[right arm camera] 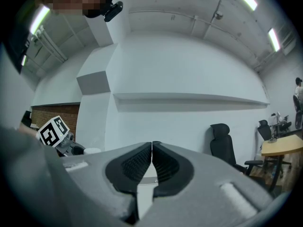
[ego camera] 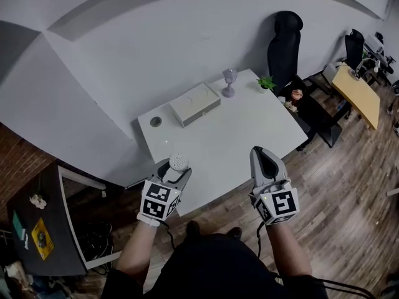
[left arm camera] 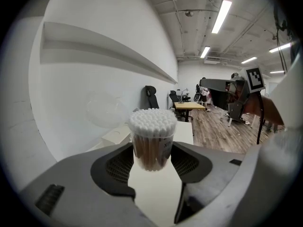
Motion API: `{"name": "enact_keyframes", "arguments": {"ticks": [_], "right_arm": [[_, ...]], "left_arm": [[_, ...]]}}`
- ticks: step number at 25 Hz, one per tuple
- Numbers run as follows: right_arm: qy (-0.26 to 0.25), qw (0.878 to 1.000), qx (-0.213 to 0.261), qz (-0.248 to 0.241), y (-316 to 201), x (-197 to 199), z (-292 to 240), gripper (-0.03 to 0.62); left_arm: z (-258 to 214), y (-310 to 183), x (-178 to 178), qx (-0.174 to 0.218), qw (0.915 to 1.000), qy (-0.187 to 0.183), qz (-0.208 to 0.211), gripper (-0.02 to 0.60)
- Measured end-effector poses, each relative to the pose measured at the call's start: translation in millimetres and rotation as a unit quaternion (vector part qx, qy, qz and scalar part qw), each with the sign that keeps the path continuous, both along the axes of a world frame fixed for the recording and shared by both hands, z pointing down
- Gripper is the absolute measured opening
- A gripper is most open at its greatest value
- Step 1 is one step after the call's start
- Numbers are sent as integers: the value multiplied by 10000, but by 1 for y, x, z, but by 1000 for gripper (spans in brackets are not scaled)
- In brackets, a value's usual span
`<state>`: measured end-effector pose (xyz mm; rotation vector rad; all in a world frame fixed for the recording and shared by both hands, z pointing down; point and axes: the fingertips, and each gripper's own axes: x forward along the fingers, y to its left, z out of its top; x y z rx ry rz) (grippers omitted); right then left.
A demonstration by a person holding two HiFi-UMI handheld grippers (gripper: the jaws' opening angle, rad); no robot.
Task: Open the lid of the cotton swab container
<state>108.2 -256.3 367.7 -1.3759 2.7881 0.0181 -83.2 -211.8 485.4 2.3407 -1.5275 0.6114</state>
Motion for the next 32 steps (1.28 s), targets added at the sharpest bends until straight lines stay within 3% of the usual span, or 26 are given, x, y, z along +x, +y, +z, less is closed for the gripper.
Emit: {"name": "enact_keyframes", "arguments": {"ticks": [32], "right_arm": [[70, 9999, 51, -87, -3, -4, 0, 2]], "left_arm": [[2, -4, -2, -32, 10000, -33, -5, 243]]}}
